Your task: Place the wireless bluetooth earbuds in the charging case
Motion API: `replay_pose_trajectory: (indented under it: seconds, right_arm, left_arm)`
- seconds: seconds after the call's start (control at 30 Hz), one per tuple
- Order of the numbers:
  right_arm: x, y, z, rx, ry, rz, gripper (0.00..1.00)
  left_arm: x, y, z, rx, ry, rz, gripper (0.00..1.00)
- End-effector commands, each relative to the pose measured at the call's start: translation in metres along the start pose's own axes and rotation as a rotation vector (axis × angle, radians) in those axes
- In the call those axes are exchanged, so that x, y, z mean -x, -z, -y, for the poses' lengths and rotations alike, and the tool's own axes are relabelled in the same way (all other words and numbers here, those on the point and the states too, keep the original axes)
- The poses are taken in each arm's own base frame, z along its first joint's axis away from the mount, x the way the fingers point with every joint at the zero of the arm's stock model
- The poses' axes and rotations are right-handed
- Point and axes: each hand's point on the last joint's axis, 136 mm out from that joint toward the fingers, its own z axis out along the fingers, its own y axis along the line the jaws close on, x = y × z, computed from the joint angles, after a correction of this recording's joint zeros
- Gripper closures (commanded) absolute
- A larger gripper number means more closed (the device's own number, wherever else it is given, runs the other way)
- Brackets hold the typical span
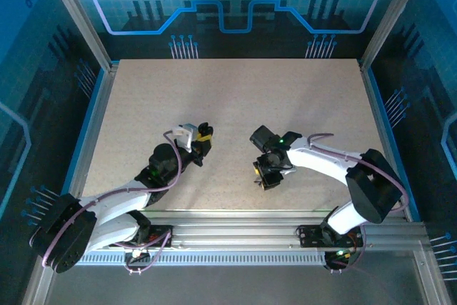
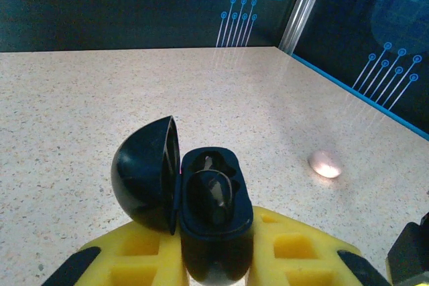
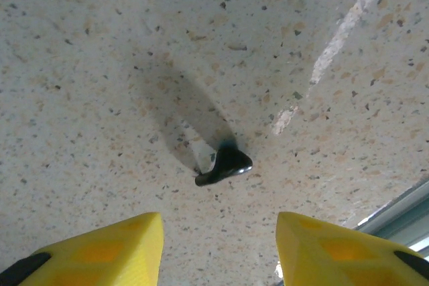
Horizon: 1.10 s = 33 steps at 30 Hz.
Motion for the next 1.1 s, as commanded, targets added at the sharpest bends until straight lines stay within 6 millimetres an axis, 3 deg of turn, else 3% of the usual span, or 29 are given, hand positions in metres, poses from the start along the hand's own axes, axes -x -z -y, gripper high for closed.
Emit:
replay_pose_trajectory:
  seconds: [0.0, 0.37, 0.7, 1.07]
  right_arm:
    - [0.000, -0.010, 0.008, -0.033, -0.062, 0.007, 0.52]
    - [0.002, -0.025, 0.005, -0.035, -0.096, 0.010, 0.57]
    - [0.011, -0.040, 0.019, -0.076, -0.118, 0.028, 0.59]
    - [0.006, -0.050, 0.012, -0.070, -0.120, 0.005, 0.68]
  left_arm:
    - [0.004, 0.004, -0.003, 0.015, -0.012, 0.024, 0.79]
    - [0.002, 0.005, -0.006, 0.025, -0.006, 0.017, 0.79]
    - [0.002, 0.004, -0.007, 0.029, -0.005, 0.016, 0.79]
    - [0.005, 0.004, -0.007, 0.030, -0.004, 0.022, 0.79]
